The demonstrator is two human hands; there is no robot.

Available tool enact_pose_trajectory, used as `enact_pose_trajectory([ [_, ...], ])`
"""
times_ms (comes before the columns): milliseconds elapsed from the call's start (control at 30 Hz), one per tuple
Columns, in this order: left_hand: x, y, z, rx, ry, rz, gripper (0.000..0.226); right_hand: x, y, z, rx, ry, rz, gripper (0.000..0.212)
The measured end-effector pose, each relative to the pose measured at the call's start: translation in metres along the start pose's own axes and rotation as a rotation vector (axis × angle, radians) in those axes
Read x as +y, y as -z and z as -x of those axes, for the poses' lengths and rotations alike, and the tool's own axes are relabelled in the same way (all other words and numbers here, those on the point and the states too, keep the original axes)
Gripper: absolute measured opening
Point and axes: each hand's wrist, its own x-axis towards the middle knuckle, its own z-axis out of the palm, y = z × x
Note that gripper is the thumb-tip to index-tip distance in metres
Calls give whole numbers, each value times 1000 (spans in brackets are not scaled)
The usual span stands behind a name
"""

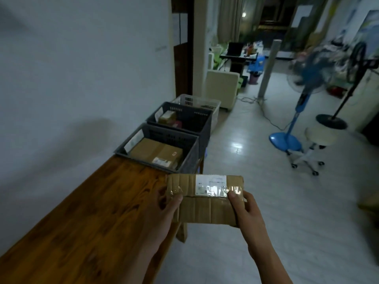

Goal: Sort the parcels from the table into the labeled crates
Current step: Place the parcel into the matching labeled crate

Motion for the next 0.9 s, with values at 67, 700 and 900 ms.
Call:
enact_pose_trajectory([
  [67, -1, -24, -38, 3, 21, 17, 36, -3, 10, -40, -21, -11, -6, 58],
  [700, 60, -217, -506, -161, 106, 205, 54, -103, 17, -506, 122, -26, 68, 51],
  [900, 53, -300, -649, -174, 199, 176, 41, -97, 35, -673, 124, -77, 70, 55],
])
